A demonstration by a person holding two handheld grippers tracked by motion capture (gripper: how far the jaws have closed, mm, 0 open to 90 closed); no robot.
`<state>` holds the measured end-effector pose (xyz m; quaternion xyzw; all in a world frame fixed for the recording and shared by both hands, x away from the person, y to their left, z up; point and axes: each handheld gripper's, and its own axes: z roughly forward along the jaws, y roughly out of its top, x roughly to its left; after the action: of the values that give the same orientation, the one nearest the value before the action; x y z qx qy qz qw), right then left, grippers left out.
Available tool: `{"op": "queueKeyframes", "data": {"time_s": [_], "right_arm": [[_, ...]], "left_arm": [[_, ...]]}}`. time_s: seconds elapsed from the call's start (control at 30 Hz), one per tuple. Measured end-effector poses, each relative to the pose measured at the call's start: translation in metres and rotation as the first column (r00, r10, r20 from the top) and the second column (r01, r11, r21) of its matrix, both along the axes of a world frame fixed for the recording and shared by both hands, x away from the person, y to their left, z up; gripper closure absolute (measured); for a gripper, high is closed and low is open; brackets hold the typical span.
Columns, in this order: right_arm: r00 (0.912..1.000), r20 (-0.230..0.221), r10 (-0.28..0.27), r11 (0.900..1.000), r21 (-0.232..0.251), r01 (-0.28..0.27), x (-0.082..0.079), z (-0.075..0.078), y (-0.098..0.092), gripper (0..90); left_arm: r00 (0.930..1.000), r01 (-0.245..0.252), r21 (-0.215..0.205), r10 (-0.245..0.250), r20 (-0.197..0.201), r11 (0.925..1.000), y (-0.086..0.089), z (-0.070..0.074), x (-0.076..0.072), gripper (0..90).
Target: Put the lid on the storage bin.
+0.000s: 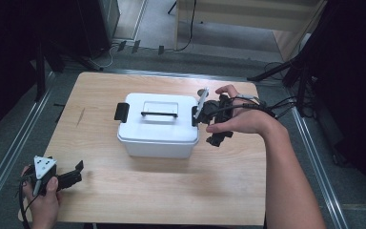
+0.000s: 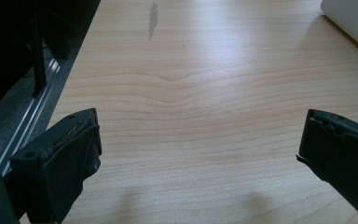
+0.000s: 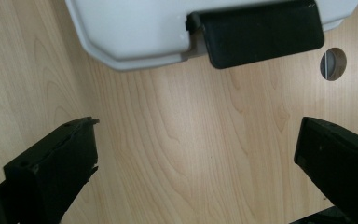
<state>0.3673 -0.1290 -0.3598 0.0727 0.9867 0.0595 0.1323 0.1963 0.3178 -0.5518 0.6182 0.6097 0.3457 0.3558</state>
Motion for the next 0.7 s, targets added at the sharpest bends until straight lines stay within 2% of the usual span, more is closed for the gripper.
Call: {"op": "queueKeyframes", "data": {"time_s": [0.27,0.7], "right_arm": [[0.9998,-0.017,0.006,1.0,-0.008,-0.006,-0.009,-0.016,-0.009,0.0],[0.9997,-0.02,0.013,1.0,-0.023,-0.013,-0.024,-0.043,-0.02,0.0]], "left_arm": [[1.0,-0.002,-0.001,0.002,0.0,1.0,0.0,0.0,0.0,0.0],[1.0,-0.001,0.003,0.001,0.001,1.0,-0.001,0.0,0.0,0.0]]}}
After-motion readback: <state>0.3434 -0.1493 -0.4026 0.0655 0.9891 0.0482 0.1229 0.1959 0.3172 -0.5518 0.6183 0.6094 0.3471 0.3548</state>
